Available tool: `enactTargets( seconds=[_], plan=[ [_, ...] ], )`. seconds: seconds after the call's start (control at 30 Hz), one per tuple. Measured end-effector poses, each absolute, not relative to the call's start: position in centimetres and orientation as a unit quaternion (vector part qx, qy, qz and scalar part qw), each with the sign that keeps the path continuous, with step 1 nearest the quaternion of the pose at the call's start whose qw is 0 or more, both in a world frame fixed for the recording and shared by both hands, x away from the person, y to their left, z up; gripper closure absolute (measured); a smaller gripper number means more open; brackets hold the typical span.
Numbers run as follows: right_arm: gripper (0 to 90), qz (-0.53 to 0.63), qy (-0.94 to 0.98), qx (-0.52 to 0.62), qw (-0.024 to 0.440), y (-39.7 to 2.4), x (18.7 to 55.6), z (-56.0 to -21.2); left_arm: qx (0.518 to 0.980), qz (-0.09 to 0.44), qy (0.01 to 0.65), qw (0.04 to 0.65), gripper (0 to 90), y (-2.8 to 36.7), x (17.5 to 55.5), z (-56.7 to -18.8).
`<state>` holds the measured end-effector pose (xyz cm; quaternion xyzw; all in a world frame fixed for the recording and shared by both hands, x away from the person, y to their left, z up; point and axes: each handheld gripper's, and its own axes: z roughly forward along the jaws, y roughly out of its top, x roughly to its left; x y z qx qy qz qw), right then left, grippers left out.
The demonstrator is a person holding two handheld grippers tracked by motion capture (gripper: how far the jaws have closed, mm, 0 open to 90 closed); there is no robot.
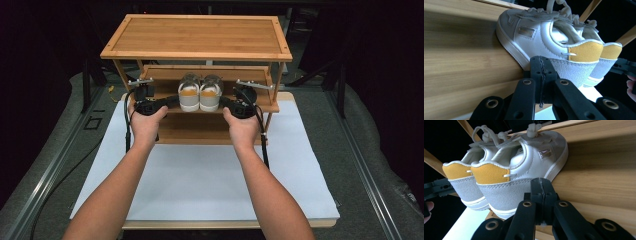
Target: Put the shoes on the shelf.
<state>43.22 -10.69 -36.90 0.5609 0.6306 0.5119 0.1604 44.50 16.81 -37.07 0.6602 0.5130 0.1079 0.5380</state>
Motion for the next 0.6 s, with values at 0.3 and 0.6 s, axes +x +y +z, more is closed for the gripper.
enactTargets(
  seconds=[0.3, 0.6],
  plan=[
    [90.0, 0.503, 0.633, 0.567, 0.156, -11.0, 44.4, -36.8, 0.657, 0.103, 0.518, 0.538, 89.8, 16.5, 45.6, -37.1],
    [90.0, 0.504, 0.626, 0.572, 0.16, -11.1, 45.4, -36.9, 0.651, 0.099, 0.52, 0.544, 89.8, 16.2, 46.5, -37.3]
  ],
)
